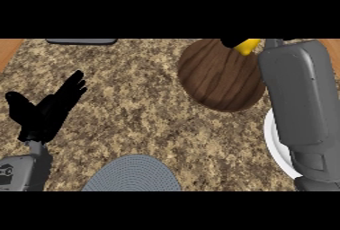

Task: Pick the lemon from the plate and place it in the bowl

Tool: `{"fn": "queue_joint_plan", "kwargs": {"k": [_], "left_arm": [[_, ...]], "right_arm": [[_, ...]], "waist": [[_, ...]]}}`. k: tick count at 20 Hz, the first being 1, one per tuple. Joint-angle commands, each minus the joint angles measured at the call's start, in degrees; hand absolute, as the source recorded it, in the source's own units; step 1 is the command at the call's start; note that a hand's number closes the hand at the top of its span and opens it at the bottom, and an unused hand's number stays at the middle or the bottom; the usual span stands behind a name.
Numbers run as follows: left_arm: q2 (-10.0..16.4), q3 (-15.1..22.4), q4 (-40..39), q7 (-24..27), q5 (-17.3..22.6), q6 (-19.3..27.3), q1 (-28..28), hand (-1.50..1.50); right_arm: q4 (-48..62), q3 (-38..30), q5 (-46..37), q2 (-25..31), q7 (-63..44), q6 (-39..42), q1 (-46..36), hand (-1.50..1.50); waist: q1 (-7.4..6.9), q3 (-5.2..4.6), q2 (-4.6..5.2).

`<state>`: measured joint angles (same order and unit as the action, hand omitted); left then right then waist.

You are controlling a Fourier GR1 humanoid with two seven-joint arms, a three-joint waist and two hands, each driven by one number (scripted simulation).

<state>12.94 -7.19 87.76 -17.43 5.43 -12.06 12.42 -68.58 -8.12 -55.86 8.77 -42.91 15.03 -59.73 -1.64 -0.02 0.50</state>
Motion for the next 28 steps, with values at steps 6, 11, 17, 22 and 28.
{"fn": "queue_joint_plan", "kwargs": {"k": [6, 11, 17, 22, 28], "left_arm": [[0.4, 0.1, -3.2, 0.4, -0.8, -0.3, 3.6, 0.00], [-0.3, 0.5, -1.8, -0.1, -0.1, -0.7, 3.1, 0.00], [-0.2, 0.7, -3.1, 1.4, -0.9, -0.8, 3.7, 0.00], [-0.9, 1.2, -2.6, -0.7, 0.4, -1.3, 5.3, 0.00], [0.9, -0.4, -3.2, 1.5, 0.5, -2.2, 4.7, 0.00]], "right_arm": [[28.3, -5.6, 2.2, -0.4, 14.8, -15.4, -6.3, 1.50], [36.5, -13.2, 7.9, 0.6, 18.6, -19.8, -7.2, 1.50], [41.6, -21.0, 14.8, 1.2, 25.3, -26.3, -8.1, -1.50], [44.9, -22.4, 15.2, 0.8, 33.8, -34.2, -7.5, -1.50], [48.2, -23.2, 14.2, 2.9, 37.9, -42.5, -8.2, -1.50]], "waist": [[-1.01, 0.02, 0.69], [-2.19, 0.11, 1.07], [-2.68, 0.13, 1.58], [-3.34, 0.16, 1.78], [-3.45, 0.11, 1.73]]}}
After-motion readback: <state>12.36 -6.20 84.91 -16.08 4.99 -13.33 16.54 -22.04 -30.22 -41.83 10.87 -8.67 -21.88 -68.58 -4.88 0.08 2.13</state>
